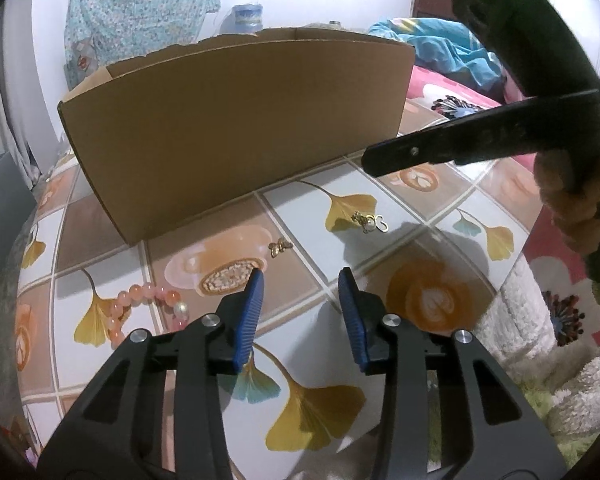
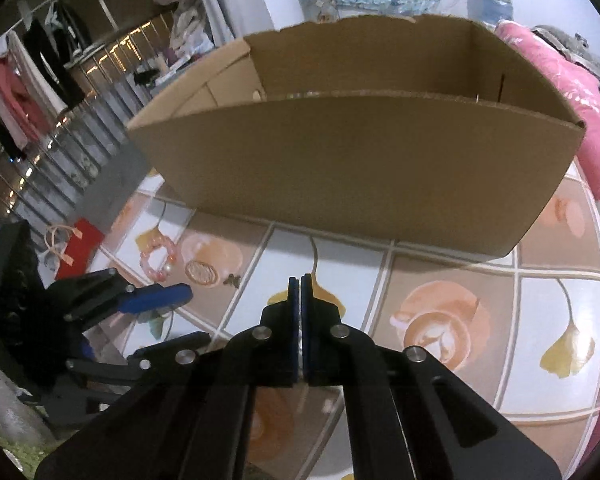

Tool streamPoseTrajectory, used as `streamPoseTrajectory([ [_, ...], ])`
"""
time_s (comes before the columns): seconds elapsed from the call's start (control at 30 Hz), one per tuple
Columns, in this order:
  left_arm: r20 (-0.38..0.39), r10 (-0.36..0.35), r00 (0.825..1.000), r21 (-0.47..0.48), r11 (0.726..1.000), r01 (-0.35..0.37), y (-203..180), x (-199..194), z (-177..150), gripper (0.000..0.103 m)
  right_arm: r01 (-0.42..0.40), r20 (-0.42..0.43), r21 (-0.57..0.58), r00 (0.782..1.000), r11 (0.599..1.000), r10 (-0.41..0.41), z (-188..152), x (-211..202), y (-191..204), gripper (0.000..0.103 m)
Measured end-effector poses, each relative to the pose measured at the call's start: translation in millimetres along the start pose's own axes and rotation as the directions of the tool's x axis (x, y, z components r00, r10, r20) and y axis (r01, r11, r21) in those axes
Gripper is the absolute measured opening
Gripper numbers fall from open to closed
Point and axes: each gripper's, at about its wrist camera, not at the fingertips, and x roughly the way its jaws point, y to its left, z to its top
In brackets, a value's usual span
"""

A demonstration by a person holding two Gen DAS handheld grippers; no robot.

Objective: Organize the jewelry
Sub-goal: 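Close the left tool on a small gold earring while the right tool holds its earring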

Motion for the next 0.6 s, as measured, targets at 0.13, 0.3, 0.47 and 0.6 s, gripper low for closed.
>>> streamPoseTrajectory([
  [0.13, -0.005, 0.008, 1.0, 0.007, 1.0, -0.008, 0.5, 5.9, 5.6, 0.037, -0.003, -0.007, -0.008, 1.0, 1.0, 0.003, 1.8, -0.9, 1.6, 0.001],
  [0.3, -0.018, 0.035, 0.999, 0.014, 0.999, -0.035, 1.0, 13.5, 11.9, 0.037, -0.012, -0.048, 0.005, 0.999, 1.0, 0.012, -2.2, 13.4, 3.0, 0.003],
  [0.47, -0.04, 0.048, 0.998, 0.006, 0.999, -0.048, 6.7, 22.2, 18.2, 0.03, -0.031, -0.045, 0.01, 0.999, 0.999, 0.031, -5.1, 15.7, 3.5, 0.003],
  [0.6, -0.051, 0.052, 0.997, 0.0, 0.999, -0.053, 8.0, 29.2, 22.6, 0.023, -0.029, -0.041, 0.015, 0.999, 0.999, 0.029, -7.0, 16.4, 1.4, 0.003],
])
